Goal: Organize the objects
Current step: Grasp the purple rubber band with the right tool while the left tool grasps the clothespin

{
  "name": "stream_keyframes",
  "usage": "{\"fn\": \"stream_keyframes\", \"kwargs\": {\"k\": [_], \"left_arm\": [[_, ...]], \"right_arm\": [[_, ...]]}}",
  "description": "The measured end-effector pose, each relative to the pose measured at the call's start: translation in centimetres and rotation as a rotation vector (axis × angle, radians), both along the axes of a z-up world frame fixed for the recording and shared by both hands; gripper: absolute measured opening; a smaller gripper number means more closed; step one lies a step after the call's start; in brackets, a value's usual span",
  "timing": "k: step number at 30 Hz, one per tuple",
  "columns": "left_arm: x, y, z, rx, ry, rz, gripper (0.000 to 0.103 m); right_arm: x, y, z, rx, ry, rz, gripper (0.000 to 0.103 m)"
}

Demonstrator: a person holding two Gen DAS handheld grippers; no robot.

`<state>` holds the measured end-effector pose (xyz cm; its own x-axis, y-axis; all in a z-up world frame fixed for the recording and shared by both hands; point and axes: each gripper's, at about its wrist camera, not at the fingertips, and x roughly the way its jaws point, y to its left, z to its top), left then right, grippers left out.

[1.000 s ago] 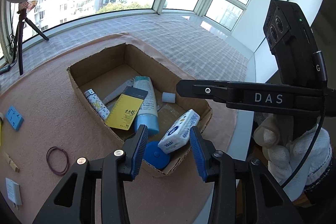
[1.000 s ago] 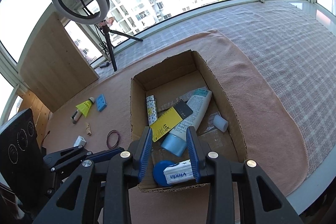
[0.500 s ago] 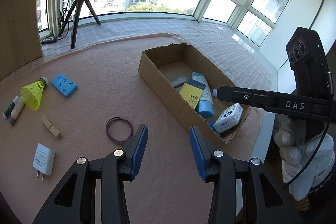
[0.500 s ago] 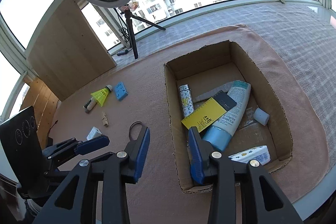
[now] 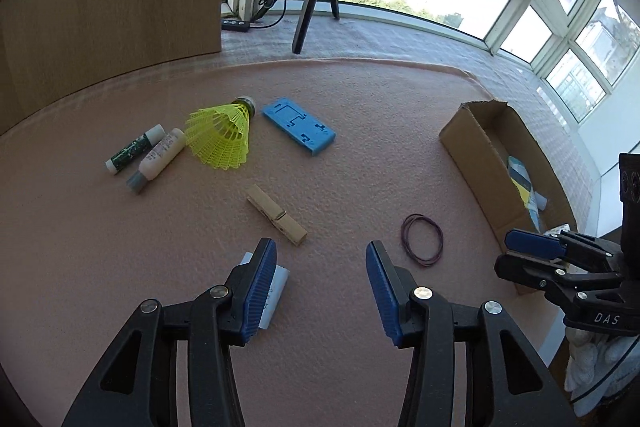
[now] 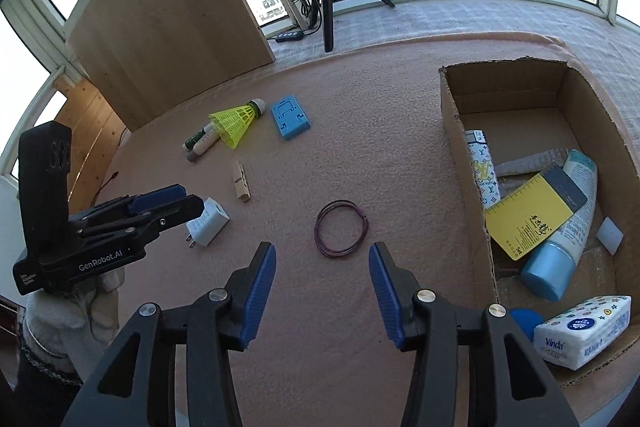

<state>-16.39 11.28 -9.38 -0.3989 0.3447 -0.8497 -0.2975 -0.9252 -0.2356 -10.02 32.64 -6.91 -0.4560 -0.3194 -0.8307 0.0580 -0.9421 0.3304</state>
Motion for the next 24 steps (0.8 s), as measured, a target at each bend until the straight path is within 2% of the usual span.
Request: {"fn": "stream_keyframes", "kwargs": {"k": [7,13,21,24], "left_arm": [[-3.8,0.3,-2.4,-0.052,-0.075,0.004,0.05],[-5.9,1.1,-3.9,-0.081,-0.125,0.008,0.05],[-7.3,2.1,-5.9,-0.147,-0.164,-0.012,0.05],[-7.4,2.5,-6.4,-0.181,-0.16,-0.037,0.047]], "right_arm": [[-2.3,-4.2,-3.3,0.166,-0.058,0.127,0.044],[-3.4,-6.0,-5.0,0.272,-0.086,0.195,0.043],[-4.7,-6.5,-6.6,0.342,-0.144,0.256,0.037],[-5.0,-6.8,-6.8,0.368,-0.144,0.286,0.036]]}}
